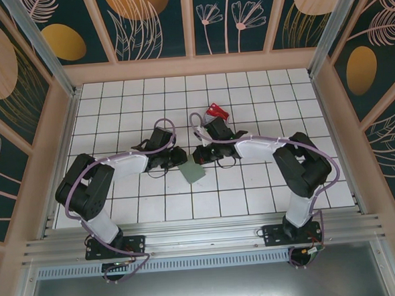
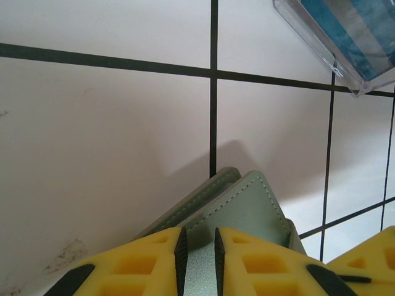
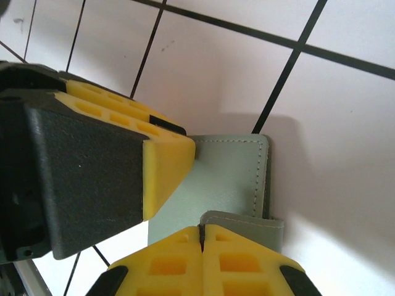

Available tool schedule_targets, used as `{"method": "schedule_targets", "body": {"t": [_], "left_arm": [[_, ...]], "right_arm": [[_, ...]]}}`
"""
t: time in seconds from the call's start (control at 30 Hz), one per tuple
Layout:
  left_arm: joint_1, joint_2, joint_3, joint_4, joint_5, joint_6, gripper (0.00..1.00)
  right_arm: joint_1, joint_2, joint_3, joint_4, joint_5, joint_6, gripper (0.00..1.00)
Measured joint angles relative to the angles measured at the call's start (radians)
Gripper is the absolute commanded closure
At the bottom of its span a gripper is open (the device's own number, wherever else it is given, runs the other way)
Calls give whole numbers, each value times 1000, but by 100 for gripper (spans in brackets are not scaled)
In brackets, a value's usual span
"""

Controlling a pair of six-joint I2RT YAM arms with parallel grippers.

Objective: Put the credit cards into the card holder
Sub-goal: Close the button on the card holder.

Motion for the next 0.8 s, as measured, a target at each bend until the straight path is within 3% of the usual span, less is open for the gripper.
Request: {"method": "schedule_targets", "body": {"t": [0.53,0.67,0.8], "left_arm": [[0,-1,0,9,0,-14,76],[-4,-45,-3,-20,-23,-18,68],[-6,-200,-29,-74,-84,-33,63]], "right_arm": [[29,42,9,-15,-21,-21,96],[30,42,9,-15,-26,-21,97],[29,42,-1,-2,-24,-14,97]]}}
